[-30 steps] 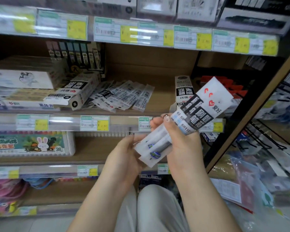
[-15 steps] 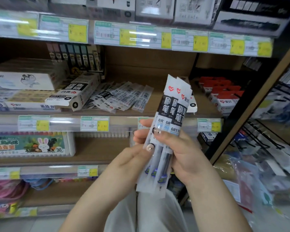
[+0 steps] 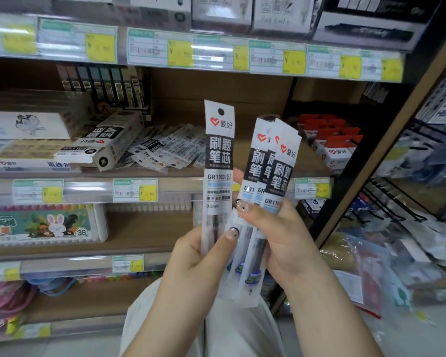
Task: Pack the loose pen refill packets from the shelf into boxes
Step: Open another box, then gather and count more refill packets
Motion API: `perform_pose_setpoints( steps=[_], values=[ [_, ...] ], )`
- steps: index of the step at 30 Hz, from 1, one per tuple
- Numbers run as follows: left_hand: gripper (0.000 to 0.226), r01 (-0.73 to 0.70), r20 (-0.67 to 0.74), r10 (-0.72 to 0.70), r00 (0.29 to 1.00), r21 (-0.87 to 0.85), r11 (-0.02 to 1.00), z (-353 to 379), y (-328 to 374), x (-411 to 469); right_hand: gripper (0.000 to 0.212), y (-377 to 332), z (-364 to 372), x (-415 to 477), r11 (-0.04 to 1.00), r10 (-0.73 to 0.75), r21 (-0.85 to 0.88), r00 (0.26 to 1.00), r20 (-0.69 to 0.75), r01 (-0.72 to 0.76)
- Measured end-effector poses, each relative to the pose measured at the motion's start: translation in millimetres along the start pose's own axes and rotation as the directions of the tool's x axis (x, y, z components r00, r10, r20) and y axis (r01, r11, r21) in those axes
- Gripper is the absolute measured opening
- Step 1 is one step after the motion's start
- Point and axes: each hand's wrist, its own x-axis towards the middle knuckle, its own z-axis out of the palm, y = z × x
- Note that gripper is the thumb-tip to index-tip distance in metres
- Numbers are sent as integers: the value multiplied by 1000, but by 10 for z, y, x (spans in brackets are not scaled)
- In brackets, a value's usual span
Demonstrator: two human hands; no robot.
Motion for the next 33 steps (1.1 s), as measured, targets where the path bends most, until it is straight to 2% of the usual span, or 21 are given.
perform_pose_setpoints(
  steps=[2,4,10,16,22,26,33],
  values=[
    [19,-13,-4,13,1000,-5,1000,1,7,-9,31,-8,-7,-12,999,-24,-49,1000,-8,23],
    [21,-20,-24,20,1000,-10,1000,1,10,-6,26,-6,-12,-23,996,-49,-80,998,-47,45],
    [25,-16,-32,15,999,-29,999,36,-1,-4,26,2,-23,-33,989,-105,-116,987,-120,91],
    [18,43,28,-42,999,-46,998,40,-18,-12,26,-22,-51,-39,989,-48,-141,997,-62,39],
    [19,-11,-60,5,998,-108,994,38,-24,9,32,-29,-61,-23,997,-53,-64,998,-22,52],
    [27,-20,-130,-6,992,-198,980,35,-36,23,25,4,-83,2,999,-53,0,989,-141,54],
    [24,-11,-144,-16,989,-185,983,27,-61,31,23,4,-45,11,999,-51,2,975,-217,53]
  ],
)
